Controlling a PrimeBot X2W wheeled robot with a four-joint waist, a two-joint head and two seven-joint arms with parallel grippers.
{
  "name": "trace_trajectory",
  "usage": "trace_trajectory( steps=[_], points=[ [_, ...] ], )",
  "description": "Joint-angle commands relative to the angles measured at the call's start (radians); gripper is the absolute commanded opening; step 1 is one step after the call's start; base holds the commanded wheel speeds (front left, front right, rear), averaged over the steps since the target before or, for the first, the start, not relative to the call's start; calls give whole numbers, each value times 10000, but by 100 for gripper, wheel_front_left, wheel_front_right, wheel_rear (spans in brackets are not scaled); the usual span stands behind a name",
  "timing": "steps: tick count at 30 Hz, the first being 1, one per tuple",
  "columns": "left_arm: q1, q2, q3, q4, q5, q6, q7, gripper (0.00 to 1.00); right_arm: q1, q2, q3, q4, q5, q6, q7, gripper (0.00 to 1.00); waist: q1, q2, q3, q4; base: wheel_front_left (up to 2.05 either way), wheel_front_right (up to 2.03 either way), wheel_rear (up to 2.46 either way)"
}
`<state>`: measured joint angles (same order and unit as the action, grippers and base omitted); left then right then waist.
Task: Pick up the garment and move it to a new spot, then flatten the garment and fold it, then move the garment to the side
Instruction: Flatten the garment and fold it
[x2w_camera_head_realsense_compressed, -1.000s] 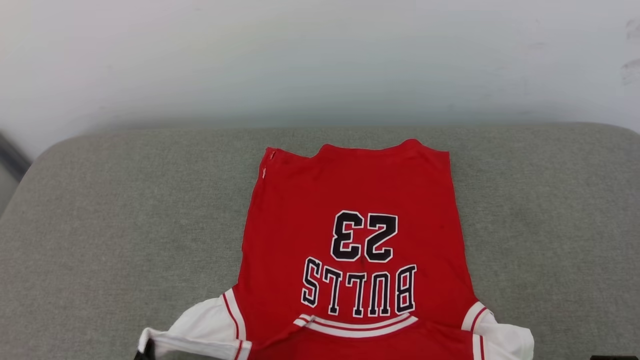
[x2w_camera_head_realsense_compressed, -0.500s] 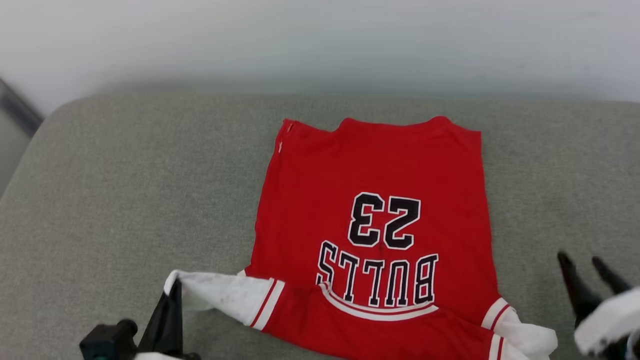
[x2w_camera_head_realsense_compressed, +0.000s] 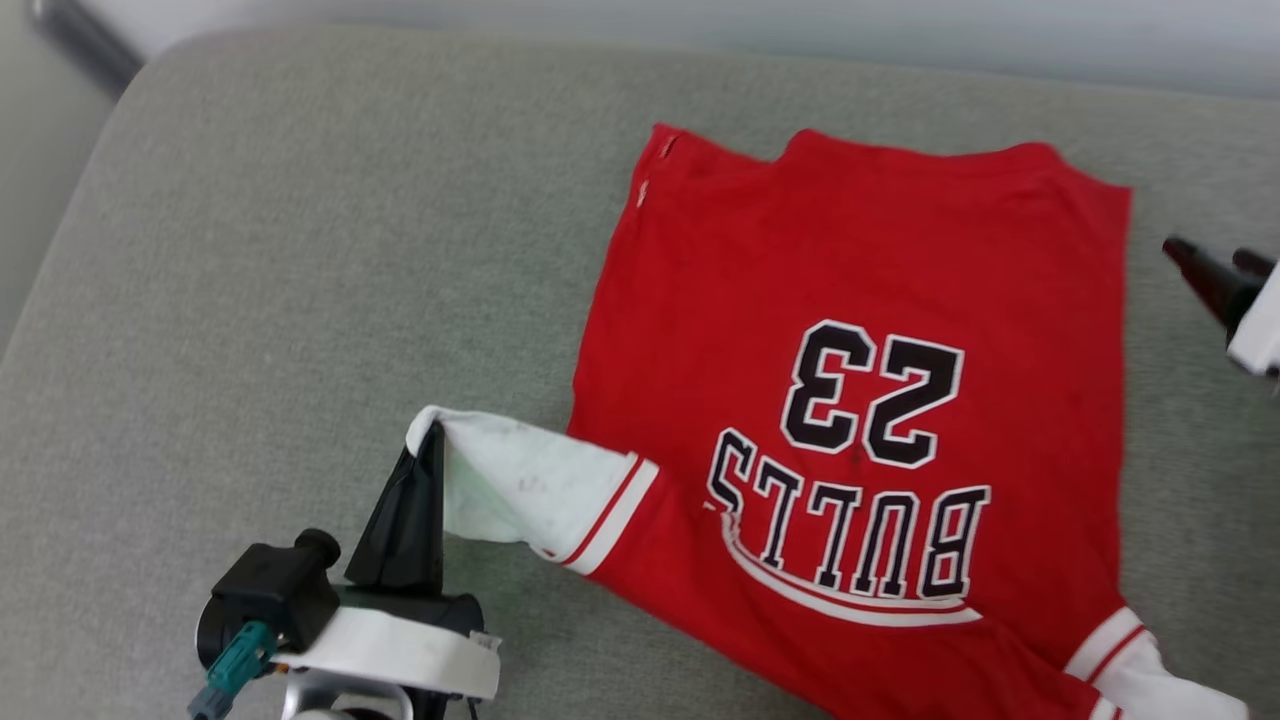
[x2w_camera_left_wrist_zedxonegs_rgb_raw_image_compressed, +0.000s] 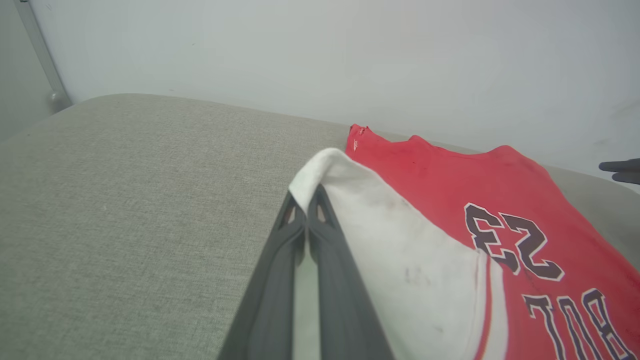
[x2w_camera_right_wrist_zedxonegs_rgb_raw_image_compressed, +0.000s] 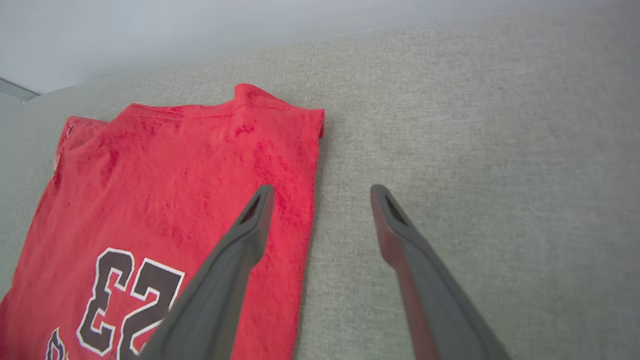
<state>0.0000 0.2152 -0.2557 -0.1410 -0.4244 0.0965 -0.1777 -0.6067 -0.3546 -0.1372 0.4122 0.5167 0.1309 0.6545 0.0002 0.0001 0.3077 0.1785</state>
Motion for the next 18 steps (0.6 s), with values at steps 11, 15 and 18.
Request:
trace_trajectory(
  steps=[11, 15, 18],
  points=[
    [-1189, -348, -383, 484, 155, -427, -481, 0, -2858, -186, -30, 1639, -1100, -3, 2471, 100, -2, -1, 1584, 1101, 0, 0, 0],
    [-1321, -397, -418, 703, 128, -520, -576, 0, -2903, 87, -184, 2296, -1426, -3, 3159, 100, -2, -1, 1707, 1121, 0, 0, 0],
    [-1352, -388, -409, 893, 39, -586, -597, 0, -2851, 327, -303, 2619, -1585, -5, 3530, 42, -2, -1, 1720, 1096, 0, 0, 0]
  ],
)
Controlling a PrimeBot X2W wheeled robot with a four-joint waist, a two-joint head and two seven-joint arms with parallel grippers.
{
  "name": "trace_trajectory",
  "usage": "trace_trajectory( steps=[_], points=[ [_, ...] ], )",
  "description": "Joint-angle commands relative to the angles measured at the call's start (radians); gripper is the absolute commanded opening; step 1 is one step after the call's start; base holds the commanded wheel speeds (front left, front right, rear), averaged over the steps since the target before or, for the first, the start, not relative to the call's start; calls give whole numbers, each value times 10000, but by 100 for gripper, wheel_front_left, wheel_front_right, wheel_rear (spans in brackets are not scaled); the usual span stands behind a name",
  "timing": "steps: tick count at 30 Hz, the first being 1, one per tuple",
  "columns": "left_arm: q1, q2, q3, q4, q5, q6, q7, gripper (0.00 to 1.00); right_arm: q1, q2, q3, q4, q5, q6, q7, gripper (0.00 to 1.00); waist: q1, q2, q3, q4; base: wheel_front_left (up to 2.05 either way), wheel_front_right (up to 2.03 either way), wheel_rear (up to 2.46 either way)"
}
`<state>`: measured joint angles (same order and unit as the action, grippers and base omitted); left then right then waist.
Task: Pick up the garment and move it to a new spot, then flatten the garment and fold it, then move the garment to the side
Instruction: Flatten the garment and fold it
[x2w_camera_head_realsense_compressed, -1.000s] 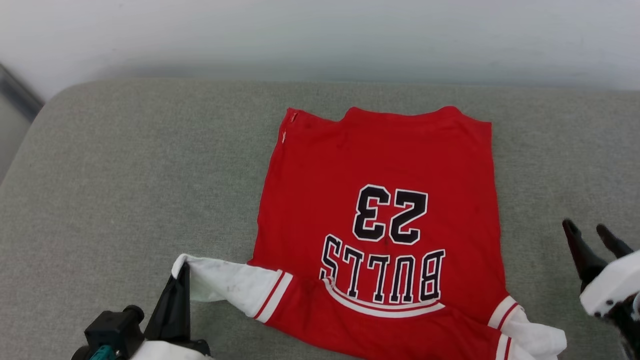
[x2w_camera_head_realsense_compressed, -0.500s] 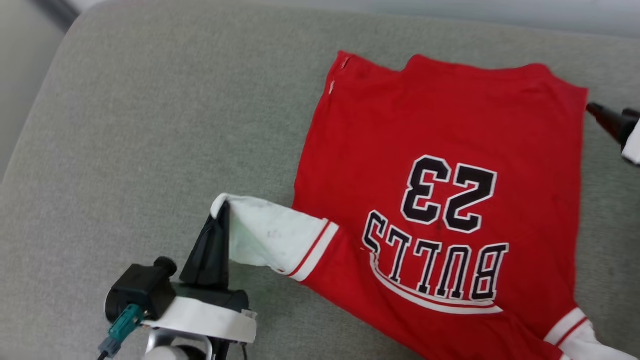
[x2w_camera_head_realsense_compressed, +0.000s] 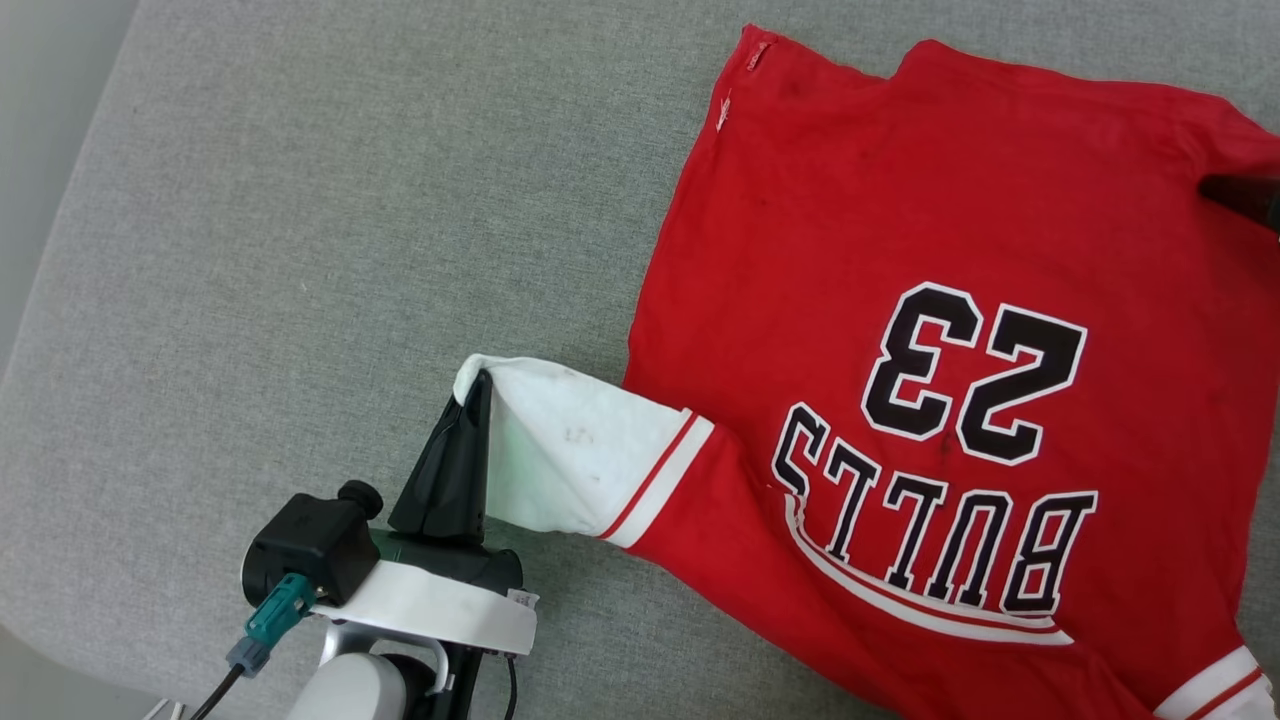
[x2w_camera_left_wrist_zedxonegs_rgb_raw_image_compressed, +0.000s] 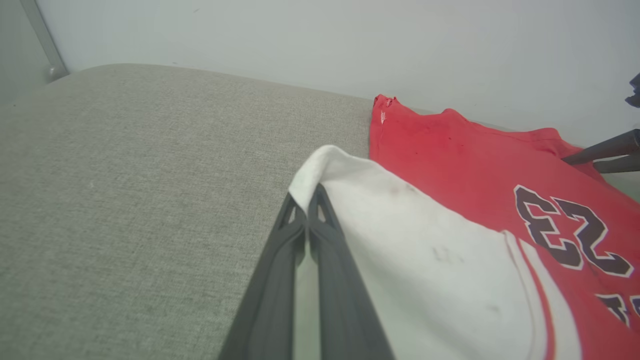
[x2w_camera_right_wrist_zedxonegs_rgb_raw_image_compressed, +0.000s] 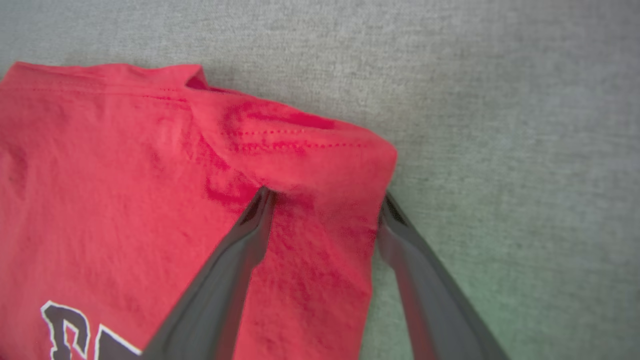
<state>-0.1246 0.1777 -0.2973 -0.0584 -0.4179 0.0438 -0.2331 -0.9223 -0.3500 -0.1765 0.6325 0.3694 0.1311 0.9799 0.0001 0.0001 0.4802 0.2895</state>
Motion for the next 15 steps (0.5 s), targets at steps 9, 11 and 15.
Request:
trace_trajectory(
  steps=[9, 11, 15],
  points=[
    [-127, 91, 72, 465, -153, -93, -63, 0, -121, -74, 578, -289, -242, -5, -20, 0, -1, -1, -400, -218, 0, 0, 0],
    [-5, 118, 144, 529, -248, -56, -69, 0, -195, -264, 946, -576, -180, -5, -108, 0, -1, -1, -547, -346, 0, 0, 0],
    [243, 246, 268, 657, -307, 24, -47, 0, 44, -805, 1623, -1232, 58, -7, -99, 0, -1, -1, -987, -642, 0, 0, 0]
  ],
)
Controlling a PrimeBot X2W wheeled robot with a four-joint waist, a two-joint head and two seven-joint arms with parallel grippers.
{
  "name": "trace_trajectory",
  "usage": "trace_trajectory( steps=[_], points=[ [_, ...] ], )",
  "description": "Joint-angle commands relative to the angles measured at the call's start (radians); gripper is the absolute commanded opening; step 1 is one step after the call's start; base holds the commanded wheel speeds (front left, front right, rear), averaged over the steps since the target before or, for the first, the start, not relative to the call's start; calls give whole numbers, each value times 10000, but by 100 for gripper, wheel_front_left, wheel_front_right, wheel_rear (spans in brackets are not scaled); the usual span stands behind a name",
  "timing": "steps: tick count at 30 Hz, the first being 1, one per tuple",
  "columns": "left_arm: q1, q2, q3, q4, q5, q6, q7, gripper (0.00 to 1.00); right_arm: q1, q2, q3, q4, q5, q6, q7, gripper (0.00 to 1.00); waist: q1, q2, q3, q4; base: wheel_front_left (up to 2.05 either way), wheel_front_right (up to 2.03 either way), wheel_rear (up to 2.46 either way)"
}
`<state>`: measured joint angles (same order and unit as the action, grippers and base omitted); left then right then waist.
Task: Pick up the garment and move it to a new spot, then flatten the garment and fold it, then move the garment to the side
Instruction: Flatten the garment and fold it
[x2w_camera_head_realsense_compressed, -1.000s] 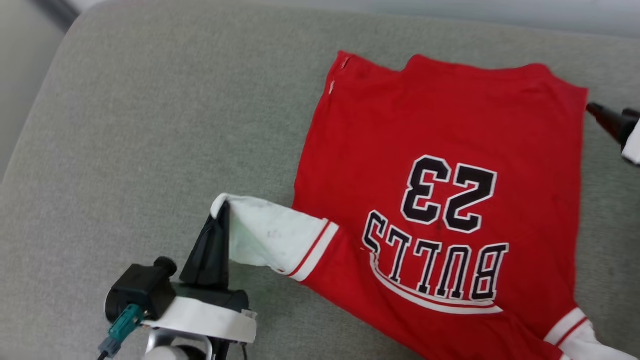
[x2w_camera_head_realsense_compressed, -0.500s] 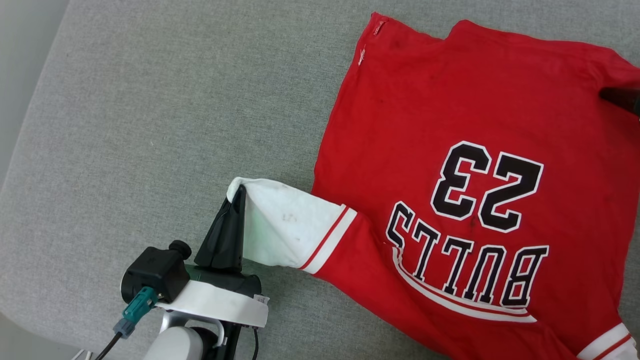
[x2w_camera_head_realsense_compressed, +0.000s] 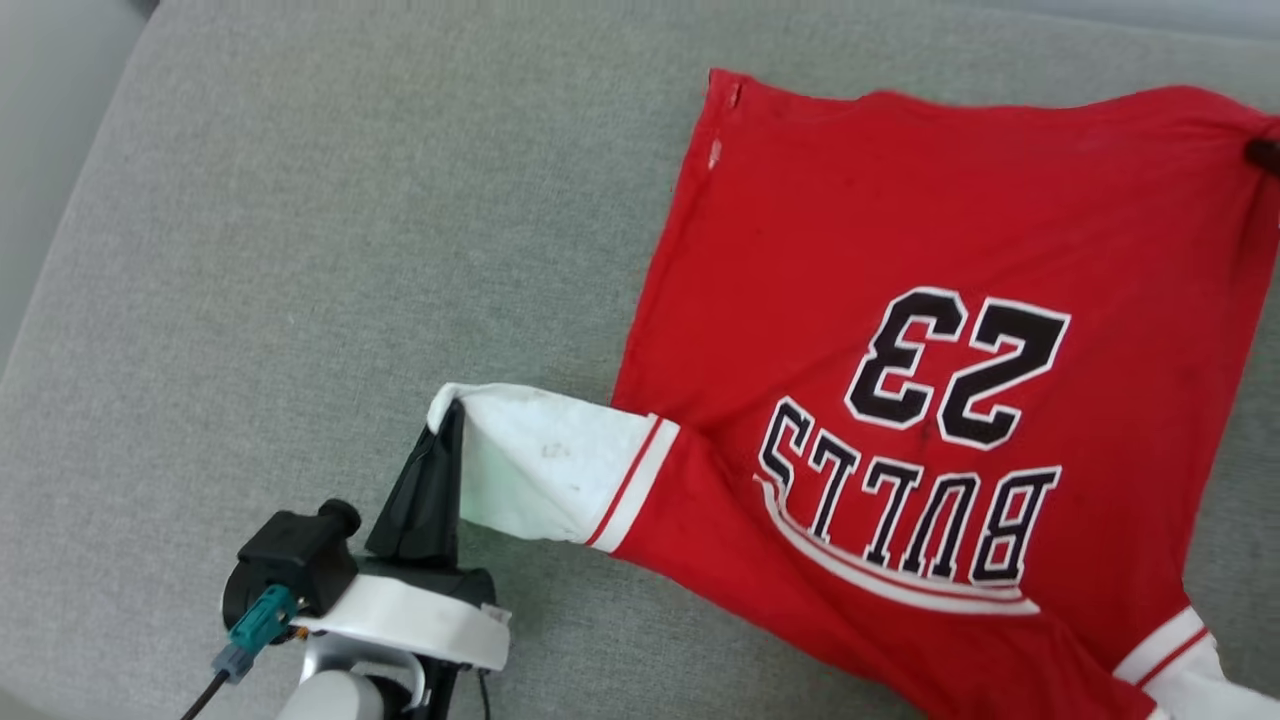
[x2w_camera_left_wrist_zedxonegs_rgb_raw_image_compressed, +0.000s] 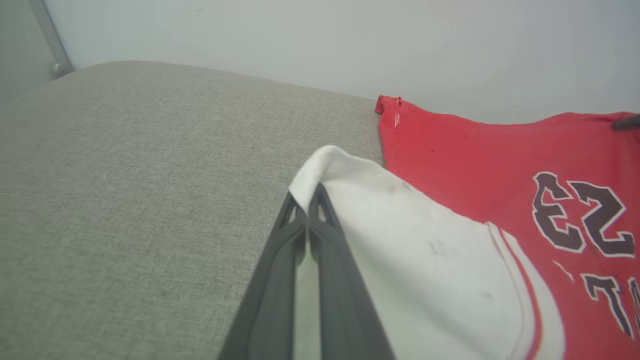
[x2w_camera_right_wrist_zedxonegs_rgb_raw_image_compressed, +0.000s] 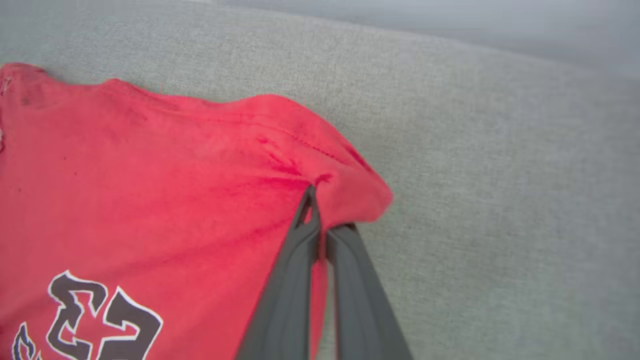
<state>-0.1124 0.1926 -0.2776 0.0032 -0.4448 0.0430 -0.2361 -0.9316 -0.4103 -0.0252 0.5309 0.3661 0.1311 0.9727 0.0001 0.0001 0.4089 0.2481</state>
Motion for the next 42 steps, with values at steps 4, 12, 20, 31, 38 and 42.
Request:
trace_trajectory(
  steps=[4, 12, 20, 31, 38, 42],
  points=[
    [437, 295, 292, 177, -135, 163, 22, 0, 819, -757, 735, -1193, 604, -5, 84, 0, -1, -1, -871, -650, 0, 0, 0],
    [1125, 625, 850, 321, -345, 589, 156, 0, 3372, -1618, 846, -3230, 1388, -7, 530, 0, -1, -1, -1942, -1594, 0, 0, 0],
    [2000, 1041, 1393, 402, -540, 1027, 412, 0, 7752, -1263, -167, -4889, 1714, -5, 1029, 0, -1, -1, -2697, -2553, 0, 0, 0],
    [2681, 1324, 1565, 208, -655, 1340, 811, 0, 11682, 883, -1067, -5654, 1778, -5, 1031, 100, -1, -1, -3121, -3087, 0, 0, 0],
    [2604, 1360, 1437, -60, -577, 1427, 1011, 0, 11350, 1646, -1909, -5922, 1347, -5, -1080, 100, -1, -1, -3059, -3176, 0, 0, 0],
    [2414, 1374, 1375, -269, -517, 1457, 1090, 0, 10697, 2014, -2346, -5869, 1128, -5, -3139, 100, -1, -1, -2893, -3175, 0, 0, 0]
  ],
)
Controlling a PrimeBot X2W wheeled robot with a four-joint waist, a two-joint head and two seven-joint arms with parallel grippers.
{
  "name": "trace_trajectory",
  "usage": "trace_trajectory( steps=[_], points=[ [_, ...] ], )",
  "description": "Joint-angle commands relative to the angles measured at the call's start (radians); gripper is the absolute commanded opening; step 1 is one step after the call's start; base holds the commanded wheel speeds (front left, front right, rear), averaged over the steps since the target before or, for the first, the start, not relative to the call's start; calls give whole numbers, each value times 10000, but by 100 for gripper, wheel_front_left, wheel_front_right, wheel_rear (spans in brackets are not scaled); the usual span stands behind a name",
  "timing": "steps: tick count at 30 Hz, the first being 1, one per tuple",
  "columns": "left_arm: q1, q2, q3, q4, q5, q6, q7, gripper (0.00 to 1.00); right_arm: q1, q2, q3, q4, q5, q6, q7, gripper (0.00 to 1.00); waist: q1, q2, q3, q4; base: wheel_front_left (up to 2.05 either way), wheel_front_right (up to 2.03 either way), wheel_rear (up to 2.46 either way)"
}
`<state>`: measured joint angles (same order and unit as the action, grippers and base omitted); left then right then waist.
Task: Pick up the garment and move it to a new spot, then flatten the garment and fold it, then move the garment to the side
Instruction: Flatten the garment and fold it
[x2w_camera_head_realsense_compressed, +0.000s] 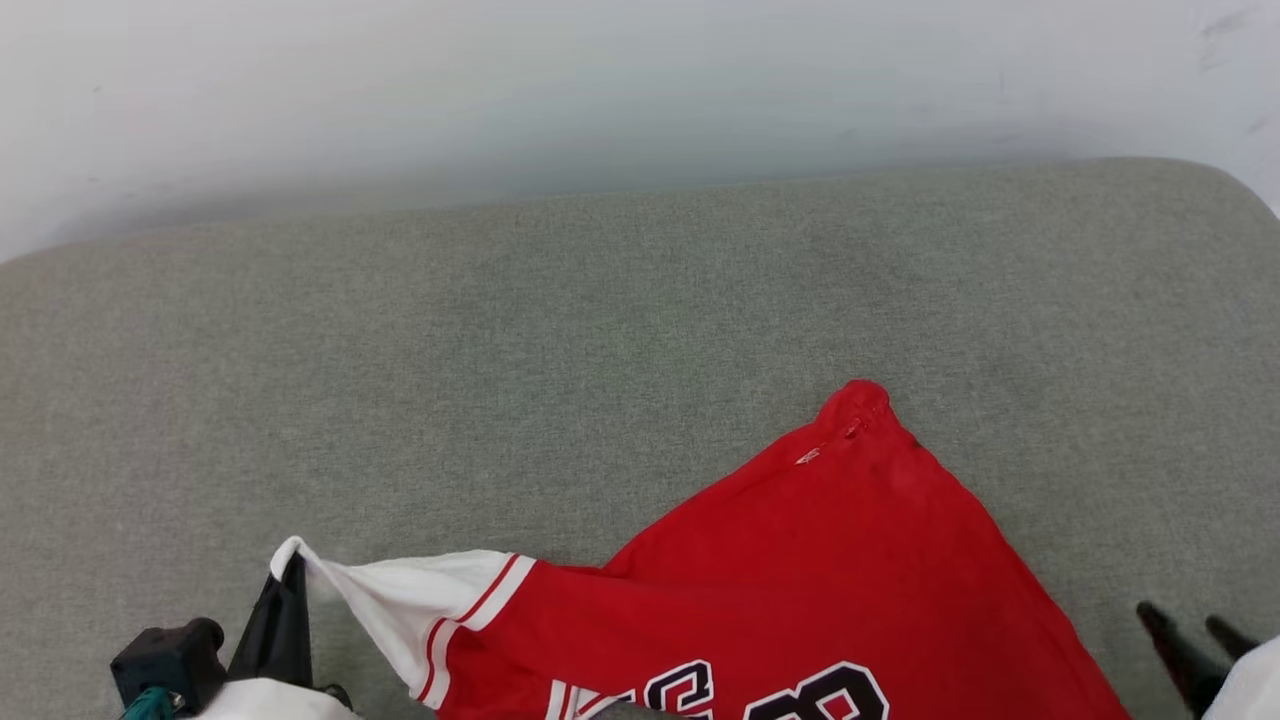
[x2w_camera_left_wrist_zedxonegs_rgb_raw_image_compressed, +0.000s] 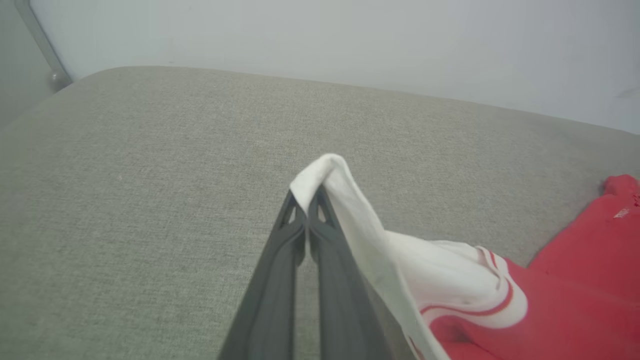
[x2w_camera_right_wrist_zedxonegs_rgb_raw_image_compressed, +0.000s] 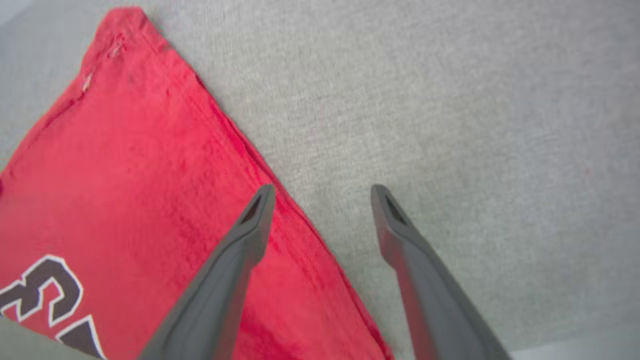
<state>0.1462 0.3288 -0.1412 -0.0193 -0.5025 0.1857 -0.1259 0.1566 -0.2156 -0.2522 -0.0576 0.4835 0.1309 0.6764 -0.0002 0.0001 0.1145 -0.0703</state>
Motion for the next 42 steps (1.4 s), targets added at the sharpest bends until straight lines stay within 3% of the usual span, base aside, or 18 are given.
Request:
trace_trajectory(
  steps=[1, 8, 13, 16, 21, 28, 39, 40, 41, 42],
  points=[
    [-206, 16, -18, -100, 84, 34, 8, 0, -393, 160, -209, 104, -146, -3, -704, 100, 2, -1, 96, 26, 0, 0, 0],
    [-620, -13, -230, -494, 200, 11, 37, 0, -1892, 46, 177, 722, -478, -3, -2851, 100, 2, -1, 567, 220, 0, 0, 0],
    [-1081, -101, -426, -733, 290, -72, -30, 0, -3113, -394, 1008, 1146, -425, -3, -2778, 100, 2, -1, 1119, 523, 0, 0, 0],
    [-1389, -185, -605, -866, 363, -135, -86, 0, -3873, -718, 1574, 1412, -116, -3, -1894, 100, 2, -1, 1444, 740, 0, 0, 0],
    [-1703, -342, -789, -950, 415, -179, -162, 0, -5132, -1172, 2320, 1765, 313, -3, 736, 100, 2, -1, 1766, 995, 0, 0, 0],
    [-2089, -443, -1063, -938, 440, -334, -175, 0, -6303, -1144, 2703, 2220, 386, -3, 3523, 100, 2, -1, 2107, 1416, 0, 0, 0],
    [-2510, -648, -1314, -612, 349, -499, -354, 0, -7034, -858, 3607, 3532, 173, -3, 4482, 100, 2, -1, 2679, 1722, 0, 0, 0],
    [-2556, -658, -1334, -571, 346, -518, -349, 0, -6999, -843, 3650, 3706, 248, -3, 4536, 88, 2, -1, 2698, 1737, 0, 0, 0],
    [-2600, -667, -1356, -522, 332, -525, -318, 0, -6995, -876, 3746, 3823, 248, -3, 4551, 37, 2, -1, 2722, 1750, 0, 0, 0],
    [-2631, -679, -1370, -487, 318, -540, -313, 0, -7021, -896, 3851, 3922, 262, -4, 4528, 2, 2, -1, 2735, 1759, 0, 0, 0]
  ],
)
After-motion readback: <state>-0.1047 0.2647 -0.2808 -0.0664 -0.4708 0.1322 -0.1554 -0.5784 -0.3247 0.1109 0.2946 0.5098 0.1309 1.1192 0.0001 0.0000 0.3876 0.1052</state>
